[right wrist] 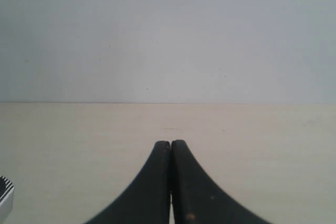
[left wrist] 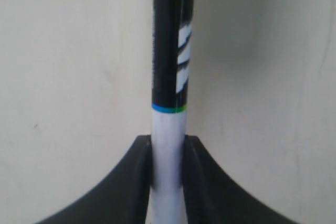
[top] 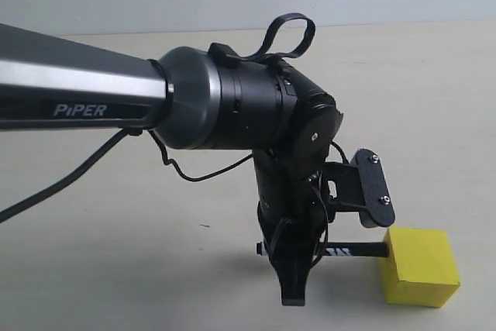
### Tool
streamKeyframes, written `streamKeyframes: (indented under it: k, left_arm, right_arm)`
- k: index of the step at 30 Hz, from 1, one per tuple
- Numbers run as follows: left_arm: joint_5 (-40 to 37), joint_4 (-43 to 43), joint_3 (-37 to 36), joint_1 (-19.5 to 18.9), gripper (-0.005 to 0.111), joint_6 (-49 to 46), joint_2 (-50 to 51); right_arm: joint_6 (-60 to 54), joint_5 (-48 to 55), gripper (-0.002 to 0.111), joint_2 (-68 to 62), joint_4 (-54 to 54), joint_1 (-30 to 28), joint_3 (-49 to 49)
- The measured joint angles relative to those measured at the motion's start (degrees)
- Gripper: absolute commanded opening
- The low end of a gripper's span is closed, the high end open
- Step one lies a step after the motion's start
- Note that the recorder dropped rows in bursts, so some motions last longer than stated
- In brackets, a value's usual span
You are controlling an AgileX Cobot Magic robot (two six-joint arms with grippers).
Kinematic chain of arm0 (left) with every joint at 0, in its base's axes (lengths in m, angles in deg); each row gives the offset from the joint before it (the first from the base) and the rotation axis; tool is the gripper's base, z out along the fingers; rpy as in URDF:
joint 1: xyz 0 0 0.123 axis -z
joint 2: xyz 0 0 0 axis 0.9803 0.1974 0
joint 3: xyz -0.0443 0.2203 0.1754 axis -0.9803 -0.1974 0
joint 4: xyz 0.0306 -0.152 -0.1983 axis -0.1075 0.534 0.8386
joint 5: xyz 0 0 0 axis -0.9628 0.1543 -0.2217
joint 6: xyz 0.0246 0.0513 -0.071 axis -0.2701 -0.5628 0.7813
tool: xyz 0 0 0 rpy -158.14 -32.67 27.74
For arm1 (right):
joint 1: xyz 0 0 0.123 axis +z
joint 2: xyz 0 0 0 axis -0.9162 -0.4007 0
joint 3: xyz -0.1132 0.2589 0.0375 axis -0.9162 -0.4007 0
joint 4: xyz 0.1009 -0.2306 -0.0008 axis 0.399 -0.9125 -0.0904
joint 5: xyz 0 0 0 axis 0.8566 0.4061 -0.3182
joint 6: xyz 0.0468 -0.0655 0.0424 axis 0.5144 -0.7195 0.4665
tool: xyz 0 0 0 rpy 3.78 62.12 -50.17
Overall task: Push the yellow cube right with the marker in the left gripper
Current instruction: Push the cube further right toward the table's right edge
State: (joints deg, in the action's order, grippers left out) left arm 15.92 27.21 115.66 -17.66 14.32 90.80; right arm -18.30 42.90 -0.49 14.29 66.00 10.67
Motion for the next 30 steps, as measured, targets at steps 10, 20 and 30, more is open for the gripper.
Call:
streamKeyframes:
  k: [10,20,30]
  left_arm:
    - [-3.61,-1.04,0.00,0.15,0.000,-0.53,0.00]
    - [-2.44,-2.81,0.00,1.62,0.000,-0.79,0.00]
    - [-0.83,-2.12,0.61,3.98,0.000,-1.85,0.00]
  right_arm:
    - [0.00,0.00,0.000,0.00,0.00,0.00,0.00]
    - [0.00,0.00,0.000,0.00,0.00,0.00,0.00]
    - [0.00,0.00,0.000,0.00,0.00,0.00,0.00]
